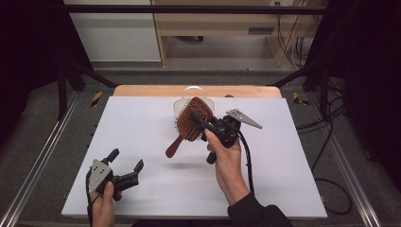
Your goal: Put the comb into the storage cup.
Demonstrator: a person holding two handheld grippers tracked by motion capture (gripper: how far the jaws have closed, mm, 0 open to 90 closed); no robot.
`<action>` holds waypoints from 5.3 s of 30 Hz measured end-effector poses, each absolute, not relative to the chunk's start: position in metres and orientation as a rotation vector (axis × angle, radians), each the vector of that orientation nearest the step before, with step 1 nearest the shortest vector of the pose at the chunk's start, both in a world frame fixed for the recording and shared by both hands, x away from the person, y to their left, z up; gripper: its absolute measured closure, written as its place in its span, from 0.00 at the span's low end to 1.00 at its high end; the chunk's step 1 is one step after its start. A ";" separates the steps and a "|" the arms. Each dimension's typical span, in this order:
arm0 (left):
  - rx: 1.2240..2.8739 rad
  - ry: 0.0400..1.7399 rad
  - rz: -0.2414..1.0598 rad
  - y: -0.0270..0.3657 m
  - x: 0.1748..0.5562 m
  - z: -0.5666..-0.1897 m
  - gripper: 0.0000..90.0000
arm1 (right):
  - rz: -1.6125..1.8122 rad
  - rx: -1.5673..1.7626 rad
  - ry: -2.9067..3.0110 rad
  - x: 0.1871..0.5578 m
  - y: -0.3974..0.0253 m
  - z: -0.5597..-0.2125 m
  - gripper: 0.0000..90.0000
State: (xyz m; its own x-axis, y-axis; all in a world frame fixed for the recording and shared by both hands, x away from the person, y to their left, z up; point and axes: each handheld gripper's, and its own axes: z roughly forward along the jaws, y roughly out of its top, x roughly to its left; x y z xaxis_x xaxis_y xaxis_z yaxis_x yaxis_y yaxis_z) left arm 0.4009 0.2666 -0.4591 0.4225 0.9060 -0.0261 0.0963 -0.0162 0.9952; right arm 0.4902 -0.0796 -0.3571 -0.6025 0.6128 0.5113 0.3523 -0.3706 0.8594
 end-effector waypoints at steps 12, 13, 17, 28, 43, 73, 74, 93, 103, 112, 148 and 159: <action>1.463 0.948 0.828 0.266 0.401 -0.460 0.03 | 2.093 1.311 1.596 0.497 -0.086 -0.351 0.57; 1.461 0.953 0.827 0.265 0.401 -0.460 0.03 | 2.094 1.307 1.592 0.498 -0.086 -0.349 0.57; 1.461 0.943 0.830 0.265 0.401 -0.460 0.03 | 2.098 1.304 1.580 0.502 -0.086 -0.343 0.57; 1.458 0.950 0.838 0.263 0.401 -0.460 0.01 | 2.106 1.302 1.546 0.512 -0.086 -0.329 0.57; 1.457 0.950 0.830 0.265 0.402 -0.461 0.01 | 2.118 1.307 1.501 0.525 -0.084 -0.315 0.57; 1.450 0.941 0.827 0.267 0.402 -0.461 0.01 | 2.098 1.335 1.404 0.557 -0.086 -0.298 0.57; 1.450 0.939 0.826 0.267 0.403 -0.461 0.01 | 2.098 1.333 1.400 0.558 -0.087 -0.297 0.57; 1.447 0.937 0.824 0.269 0.404 -0.461 0.01 | 2.075 1.322 1.316 0.580 -0.098 -0.285 0.57; 1.446 0.936 0.822 0.270 0.404 -0.461 0.01 | 2.046 1.333 1.291 0.584 -0.104 -0.287 0.57; 1.447 0.932 0.827 0.271 0.403 -0.461 0.01 | 2.018 1.324 1.284 0.583 -0.110 -0.287 0.57; 1.435 0.930 0.824 0.271 0.405 -0.462 0.01 | 1.933 1.353 1.240 0.589 -0.131 -0.316 0.57; 1.445 0.923 0.823 0.270 0.405 -0.462 0.01 | 1.889 1.358 1.237 0.591 -0.130 -0.320 0.57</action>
State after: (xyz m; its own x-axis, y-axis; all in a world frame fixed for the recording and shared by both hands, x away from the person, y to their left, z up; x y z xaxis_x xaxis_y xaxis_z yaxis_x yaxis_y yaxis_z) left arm 0.4053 0.2700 -0.4620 0.4401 0.8976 -0.0234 0.0790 -0.0127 0.9968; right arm 0.5908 -0.1297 -0.3205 -0.3765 0.8011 0.4652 0.1059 -0.4616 0.8807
